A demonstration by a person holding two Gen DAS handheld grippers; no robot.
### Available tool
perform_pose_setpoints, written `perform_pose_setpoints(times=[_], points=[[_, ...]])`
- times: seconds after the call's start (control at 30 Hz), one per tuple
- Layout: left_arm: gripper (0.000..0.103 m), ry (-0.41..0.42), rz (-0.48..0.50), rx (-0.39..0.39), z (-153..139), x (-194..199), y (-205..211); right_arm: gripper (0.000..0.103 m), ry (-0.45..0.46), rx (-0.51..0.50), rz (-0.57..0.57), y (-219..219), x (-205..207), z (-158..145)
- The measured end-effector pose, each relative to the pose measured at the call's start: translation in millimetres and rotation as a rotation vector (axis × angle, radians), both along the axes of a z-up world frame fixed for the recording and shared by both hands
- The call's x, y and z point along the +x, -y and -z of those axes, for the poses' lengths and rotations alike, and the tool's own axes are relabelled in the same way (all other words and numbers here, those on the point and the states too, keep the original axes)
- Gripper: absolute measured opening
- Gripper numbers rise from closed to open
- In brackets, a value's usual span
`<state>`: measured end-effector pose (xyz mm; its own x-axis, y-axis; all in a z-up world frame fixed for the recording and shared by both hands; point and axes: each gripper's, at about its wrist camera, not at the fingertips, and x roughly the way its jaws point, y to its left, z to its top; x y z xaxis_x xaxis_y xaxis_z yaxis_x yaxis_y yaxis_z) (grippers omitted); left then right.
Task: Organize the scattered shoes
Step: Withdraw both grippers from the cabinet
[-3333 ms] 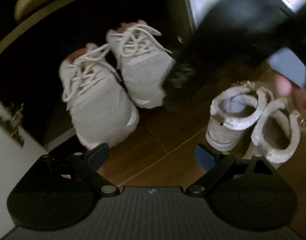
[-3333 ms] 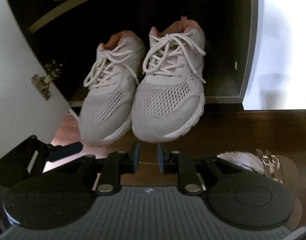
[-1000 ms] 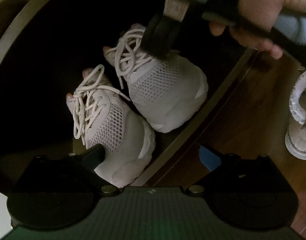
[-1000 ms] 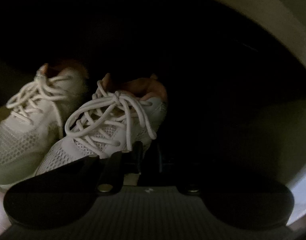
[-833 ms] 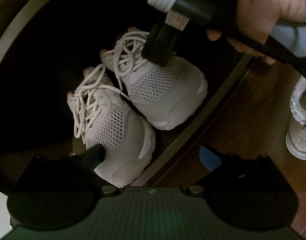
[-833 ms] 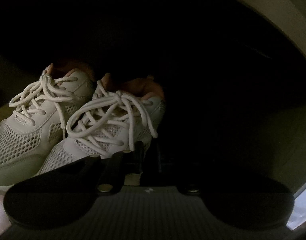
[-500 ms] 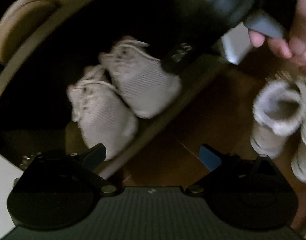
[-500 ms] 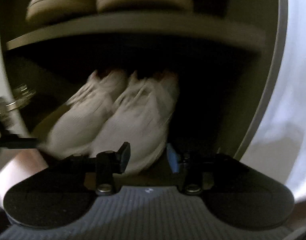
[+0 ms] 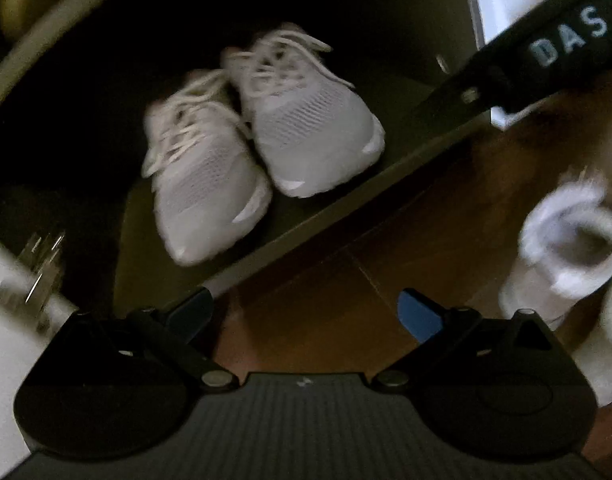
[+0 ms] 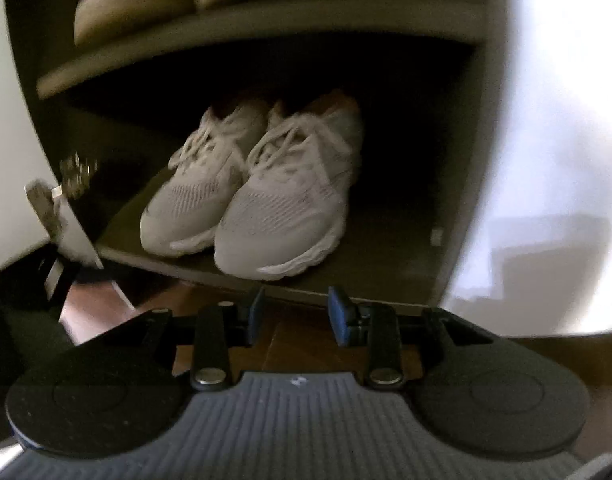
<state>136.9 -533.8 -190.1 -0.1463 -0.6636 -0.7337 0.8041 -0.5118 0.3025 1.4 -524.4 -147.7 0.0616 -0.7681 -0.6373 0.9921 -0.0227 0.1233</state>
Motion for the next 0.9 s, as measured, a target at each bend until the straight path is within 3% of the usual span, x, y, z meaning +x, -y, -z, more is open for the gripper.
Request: perform_pose_setpoints(times=[0.13, 0.2, 0.37, 0.43, 0.6, 0.9], points=[[0.101, -0.076, -0.183, 0.033, -54, 2, -26, 0.037, 0.052, -0.003, 0.115, -24, -21, -39], [0.101, -0.118, -0.263, 0.064, -88, 1, -36, 0.04, 0.044, -0.007, 0.116, -35, -22, -59], [0.101, -0.252, -0.397, 0.125, -153, 8, -50, 0.063, 0.026, -0.018, 0.121, -62, -25, -108], [0.101, -0.258, -0.428, 0.108, -166, 9, -60, 0.068, 0.018, -0.022, 0.123, -73, -26, -128], [0.101, -0.272, -0.504, 0.064, -198, 13, -84, 0.068, 0.002, -0.034, 0.125, -98, -29, -175], [0.101, -0.241, -0.595, -0.035, -240, 21, -124, 0.07, -0.006, -0.083, 0.028, -108, -10, -210]])
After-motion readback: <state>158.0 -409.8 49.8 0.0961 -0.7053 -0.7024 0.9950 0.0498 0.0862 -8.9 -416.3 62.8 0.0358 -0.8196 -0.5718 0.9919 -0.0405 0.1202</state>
